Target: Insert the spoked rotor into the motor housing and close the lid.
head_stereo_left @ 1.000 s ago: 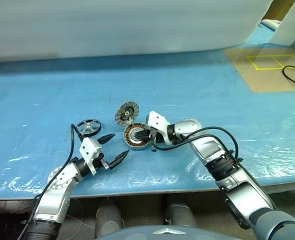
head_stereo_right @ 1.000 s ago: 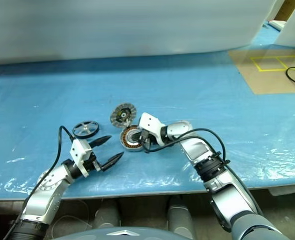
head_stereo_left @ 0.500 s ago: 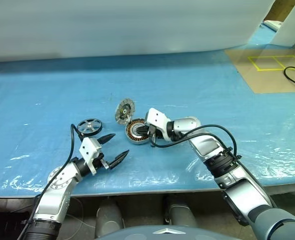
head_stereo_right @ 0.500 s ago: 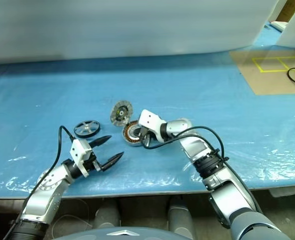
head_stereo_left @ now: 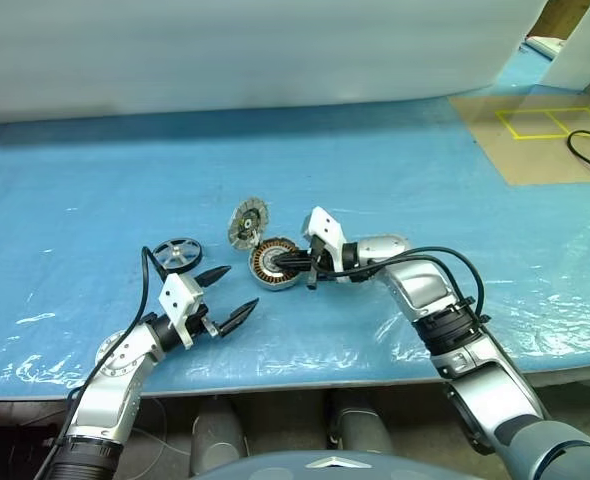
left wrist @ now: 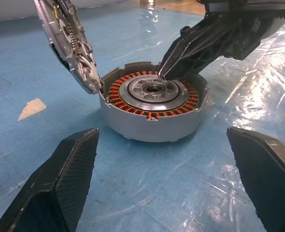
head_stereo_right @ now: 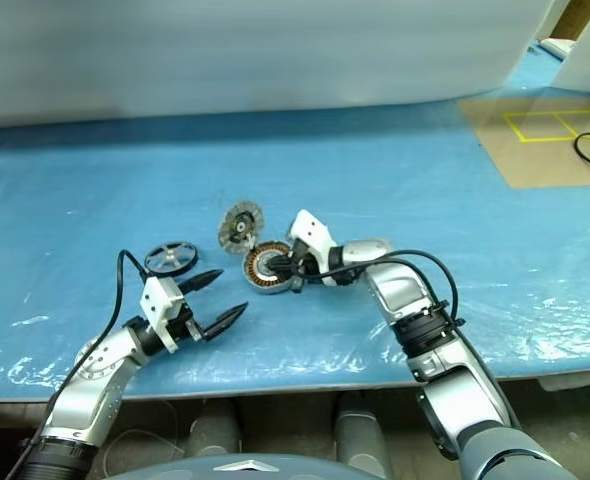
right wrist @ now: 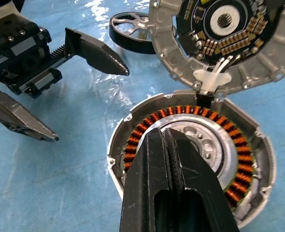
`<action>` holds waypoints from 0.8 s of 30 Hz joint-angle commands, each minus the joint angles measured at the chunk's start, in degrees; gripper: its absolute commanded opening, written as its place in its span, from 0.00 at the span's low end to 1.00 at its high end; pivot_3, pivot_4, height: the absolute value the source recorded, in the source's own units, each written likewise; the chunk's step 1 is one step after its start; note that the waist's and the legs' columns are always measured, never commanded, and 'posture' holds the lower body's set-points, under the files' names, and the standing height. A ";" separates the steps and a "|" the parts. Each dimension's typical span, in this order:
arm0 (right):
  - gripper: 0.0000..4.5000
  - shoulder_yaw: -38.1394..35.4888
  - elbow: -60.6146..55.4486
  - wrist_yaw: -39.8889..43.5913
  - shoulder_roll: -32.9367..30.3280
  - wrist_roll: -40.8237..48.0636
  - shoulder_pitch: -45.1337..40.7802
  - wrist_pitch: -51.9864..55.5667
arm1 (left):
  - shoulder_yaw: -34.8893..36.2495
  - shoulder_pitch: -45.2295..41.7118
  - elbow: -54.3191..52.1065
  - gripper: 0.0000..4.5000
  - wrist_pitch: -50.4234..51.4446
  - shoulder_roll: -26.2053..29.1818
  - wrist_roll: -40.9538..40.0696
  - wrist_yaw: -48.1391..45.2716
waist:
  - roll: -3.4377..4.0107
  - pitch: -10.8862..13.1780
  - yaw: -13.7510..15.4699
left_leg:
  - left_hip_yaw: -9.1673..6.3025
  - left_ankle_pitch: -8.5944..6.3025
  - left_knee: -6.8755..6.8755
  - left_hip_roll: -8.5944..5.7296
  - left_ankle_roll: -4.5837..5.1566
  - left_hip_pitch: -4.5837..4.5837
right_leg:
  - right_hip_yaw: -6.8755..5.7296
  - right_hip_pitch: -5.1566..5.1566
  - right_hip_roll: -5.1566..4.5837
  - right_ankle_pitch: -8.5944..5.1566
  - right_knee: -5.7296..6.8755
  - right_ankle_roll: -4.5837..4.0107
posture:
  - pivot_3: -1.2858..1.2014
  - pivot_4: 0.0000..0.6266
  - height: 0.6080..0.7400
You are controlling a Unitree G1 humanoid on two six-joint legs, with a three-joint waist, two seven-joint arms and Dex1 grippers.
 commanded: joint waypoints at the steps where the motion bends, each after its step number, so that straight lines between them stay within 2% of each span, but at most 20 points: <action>1: 0.01 -0.30 1.09 -1.09 -0.15 -1.81 -1.73 -4.71 | 0.09 0.04 -1.03 1.00 -0.27 0.11 -0.59 -0.20 | 0.00 0.00 0.00 | 0.00 0.00 0.00 0.00 0.00 0.00 | 0.00 0.00 0.00 0.00 0.00 0.00 | 0.52 0.24 1.00; 13: 0.01 1.52 2.60 1.00 -0.46 -3.91 -2.22 -7.05 | 0.37 0.43 -1.28 1.00 -0.34 0.30 -0.61 -0.11 | 0.00 0.00 0.00 | 0.00 0.00 0.00 0.00 0.00 -0.01 | 0.00 0.00 0.00 0.00 0.00 0.00 | 0.52 0.24 1.00; 24: 0.01 6.63 0.96 0.74 0.07 -10.11 -3.21 -8.29 | 0.23 0.18 -1.29 1.00 -0.07 0.39 -0.63 -0.26 | 0.00 0.00 -0.14 | 0.00 0.00 0.01 0.00 0.00 0.02 | 0.00 0.01 0.01 0.00 0.02 0.00 | 0.52 0.24 1.00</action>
